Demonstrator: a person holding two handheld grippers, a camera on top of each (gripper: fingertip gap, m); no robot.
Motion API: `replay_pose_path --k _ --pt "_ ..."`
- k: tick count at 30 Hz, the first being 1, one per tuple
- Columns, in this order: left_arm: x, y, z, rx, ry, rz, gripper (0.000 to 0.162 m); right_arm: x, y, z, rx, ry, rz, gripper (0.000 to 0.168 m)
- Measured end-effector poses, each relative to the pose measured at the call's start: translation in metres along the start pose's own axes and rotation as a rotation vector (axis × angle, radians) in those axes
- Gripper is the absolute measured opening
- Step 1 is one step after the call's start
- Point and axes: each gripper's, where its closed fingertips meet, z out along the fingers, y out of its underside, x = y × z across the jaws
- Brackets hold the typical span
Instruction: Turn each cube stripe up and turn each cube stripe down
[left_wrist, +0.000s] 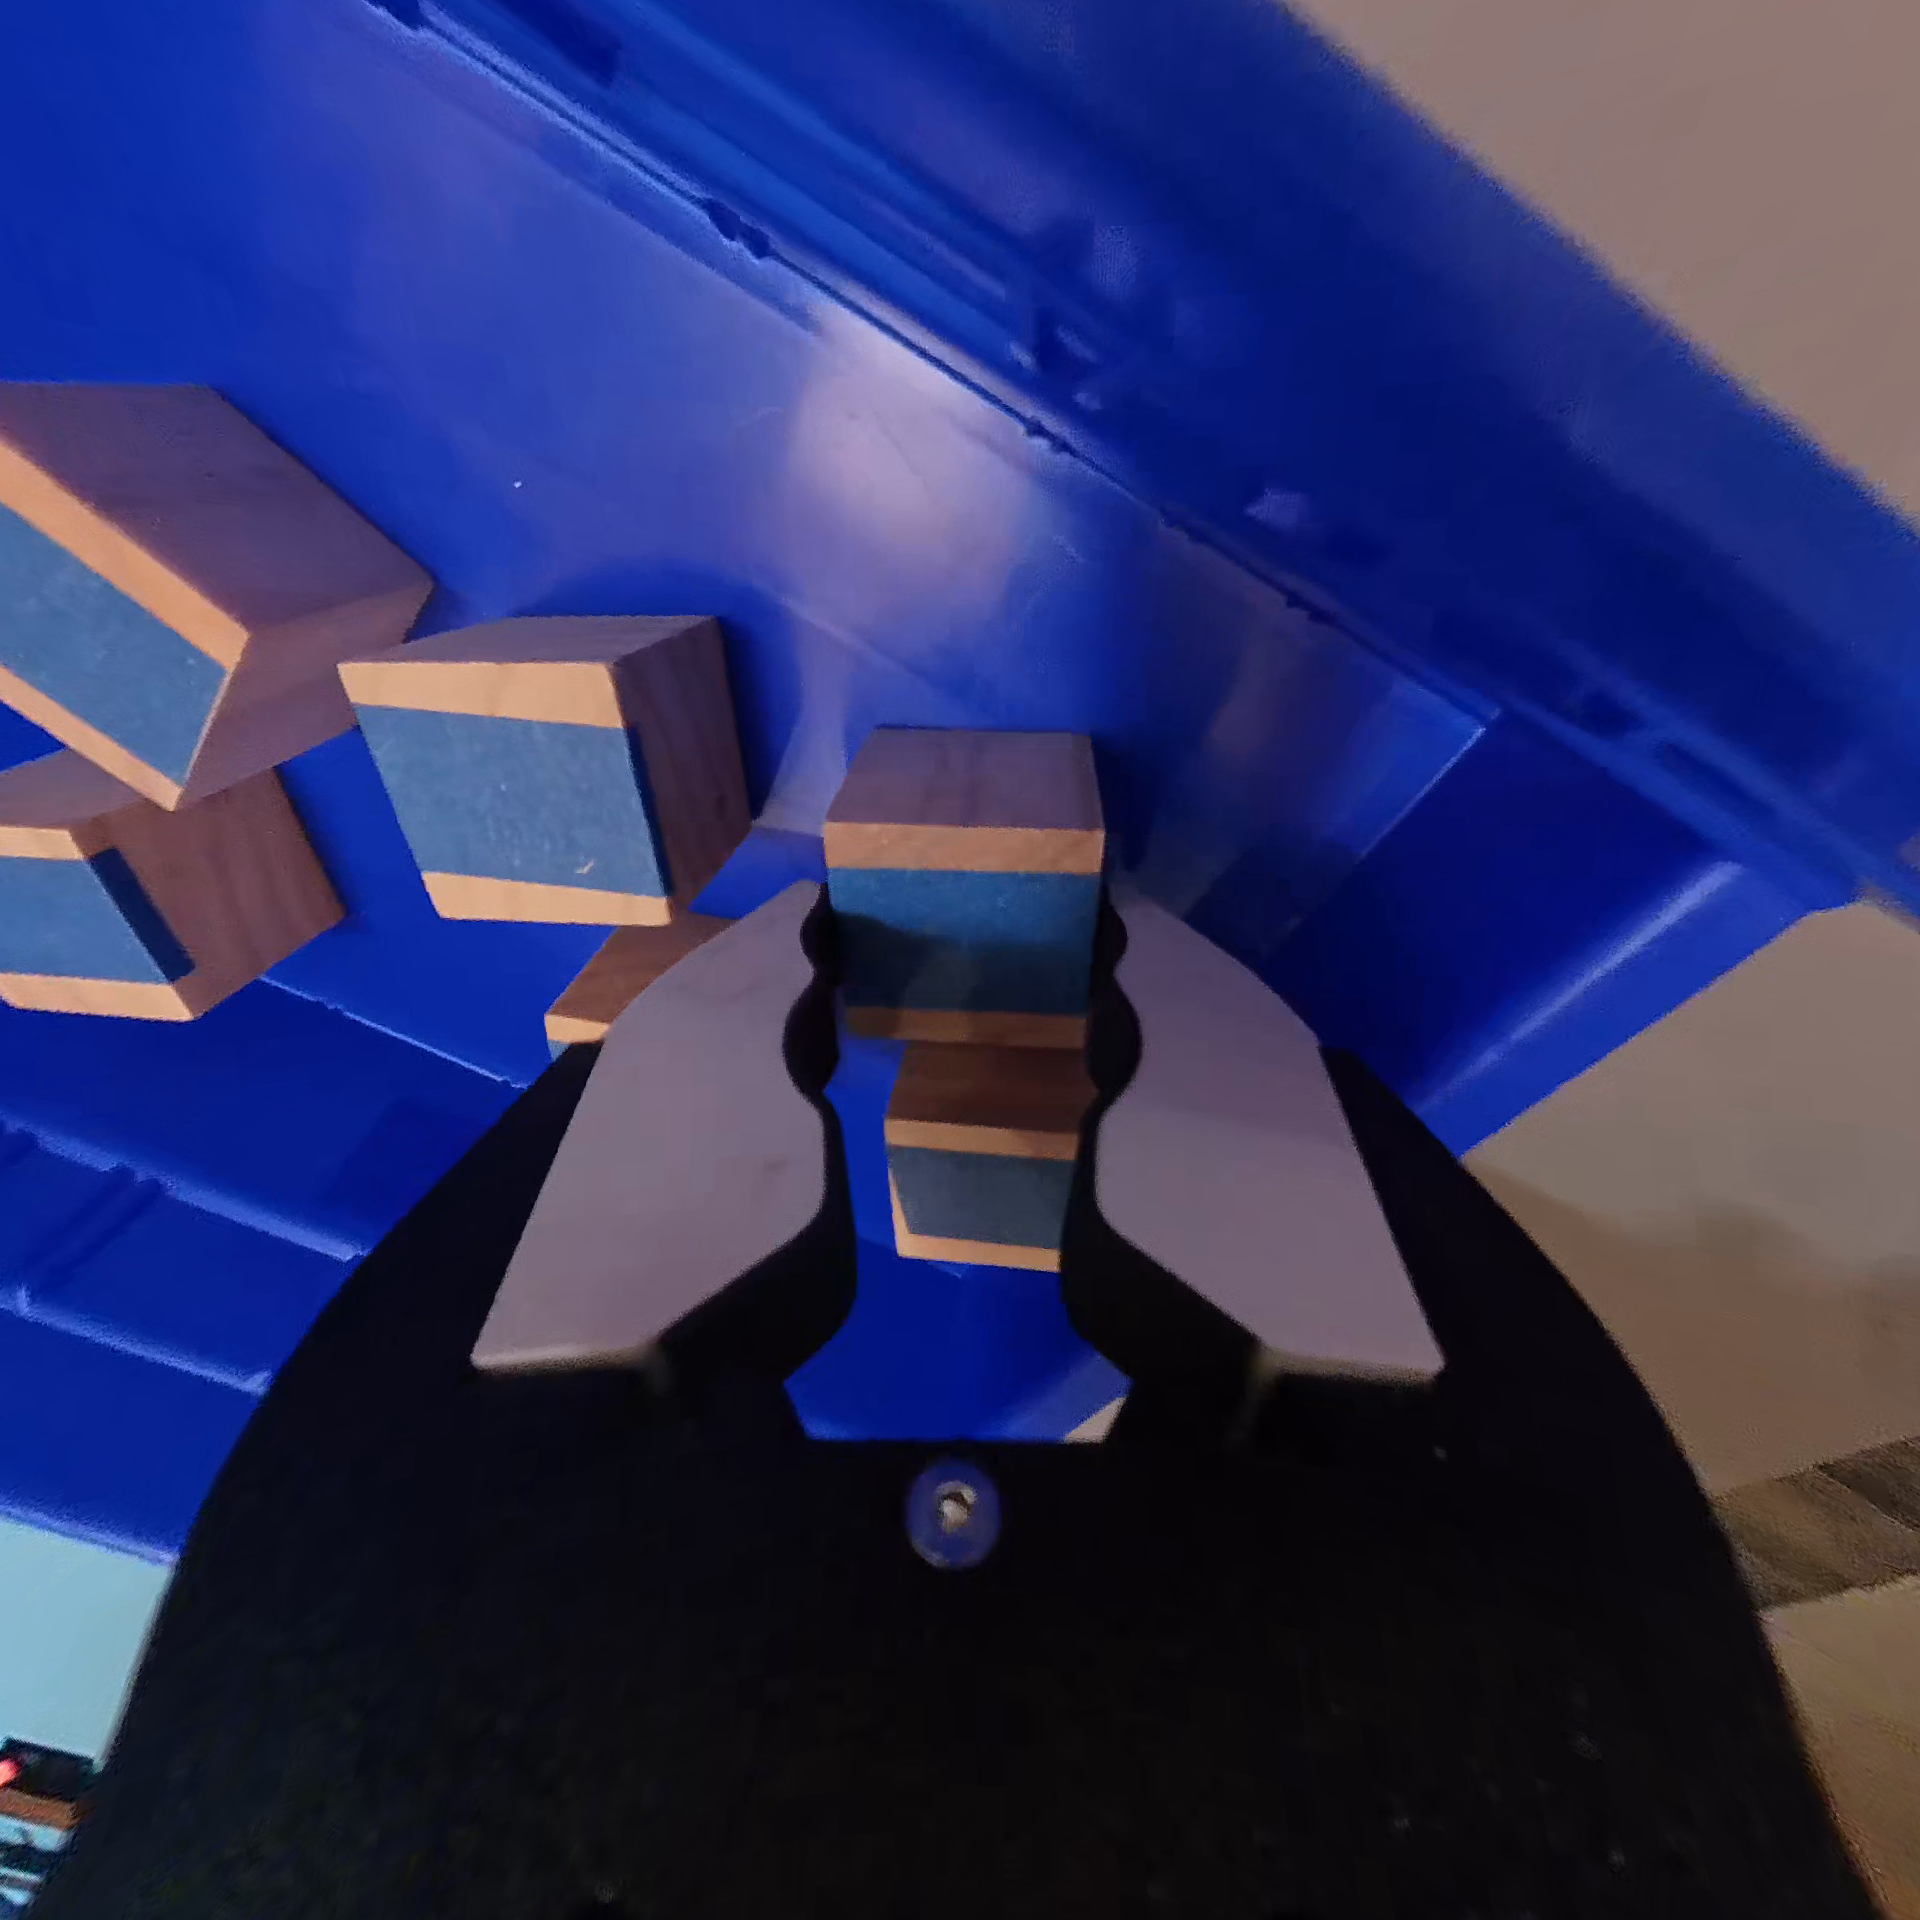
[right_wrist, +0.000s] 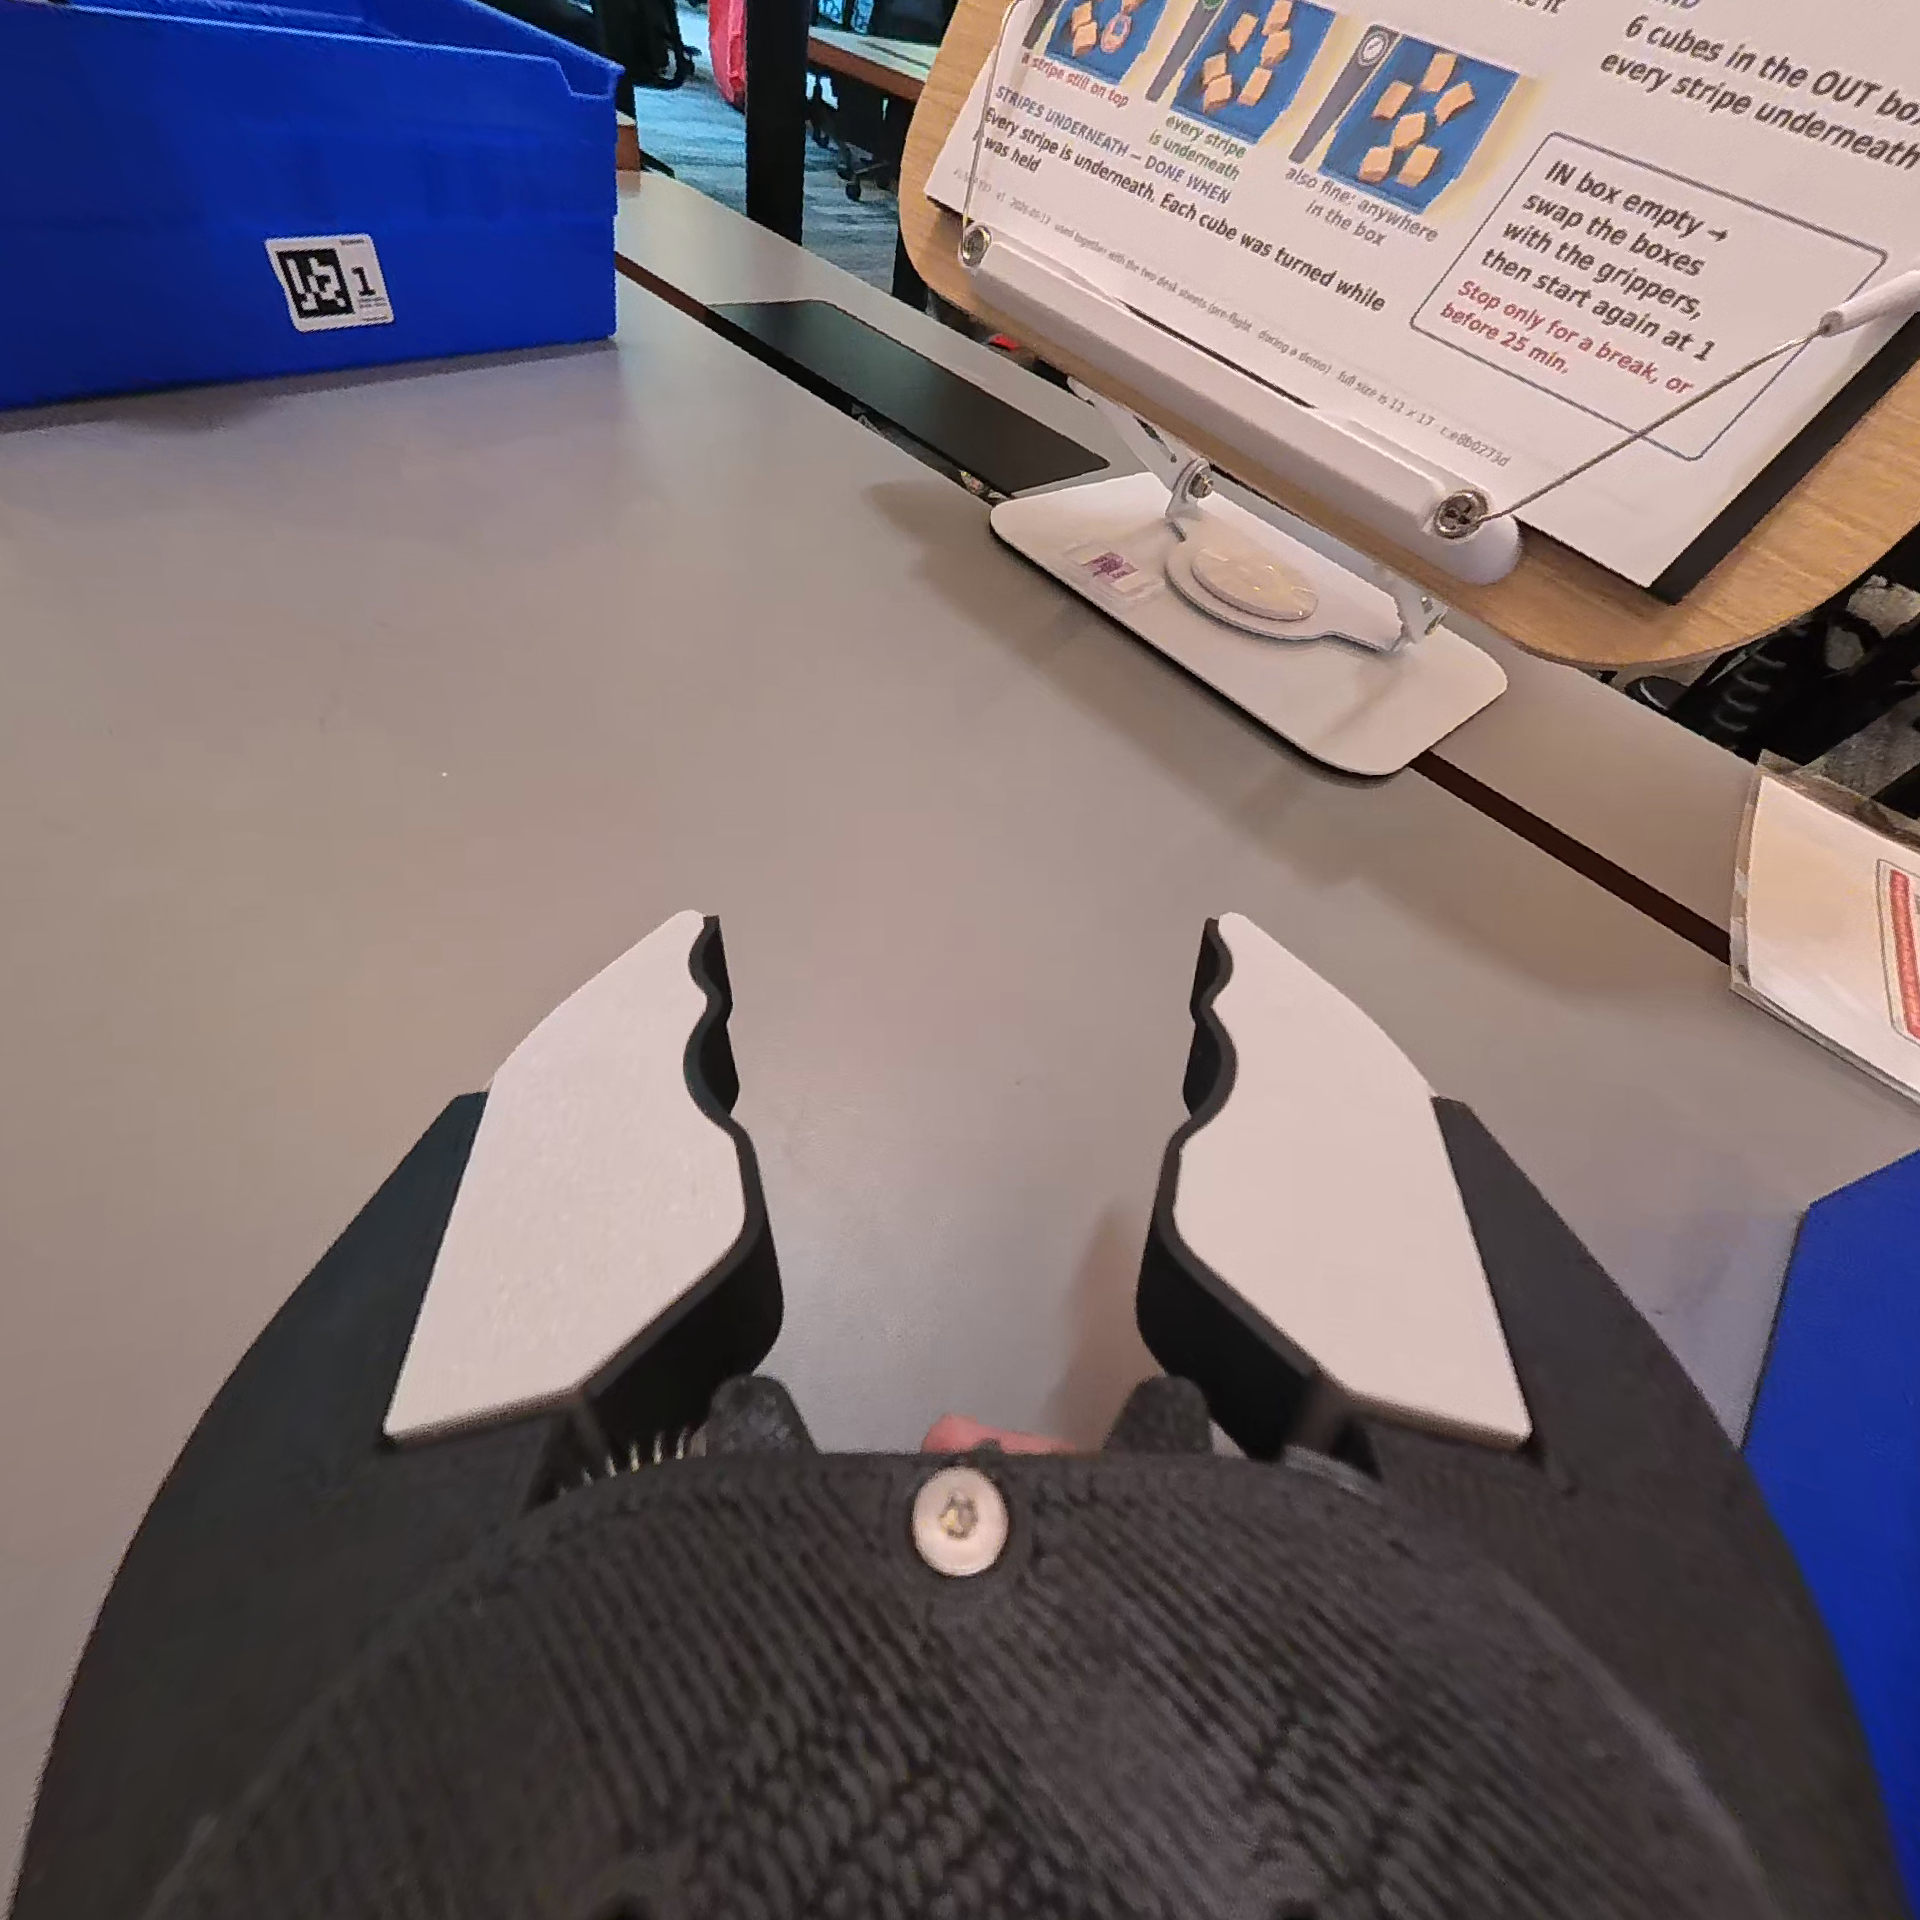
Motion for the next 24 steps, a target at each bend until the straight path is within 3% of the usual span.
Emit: replay_pose_path --k 1,5,10,17,24 --pt "-0.001 0.0 -0.002 0.011 -0.019 0.007 0.045 0.0 0.0 0.0 -0.001 -0.001 -0.001 0.086" --pt "-0.008 -0.007 -0.036 0.147 -0.07 -0.068 0.045 -0.001 0.0 0.0 -0.002 -0.005 -0.006 0.086" --pt "-0.014 -0.036 -0.124 0.534 -0.097 -0.192 0.045 -0.002 0.0 0.0 -0.005 -0.014 -0.008 0.088" --pt "0.05 -0.124 -0.218 1.152 0.089 -0.08 0.045 -0.005 -0.002 0.001 0.01 -0.063 0.036 0.09" --pt "0.132 -0.224 -0.238 1.538 0.303 0.138 0.044 -0.024 -0.041 -0.013 0.102 -0.267 0.341 0.092"
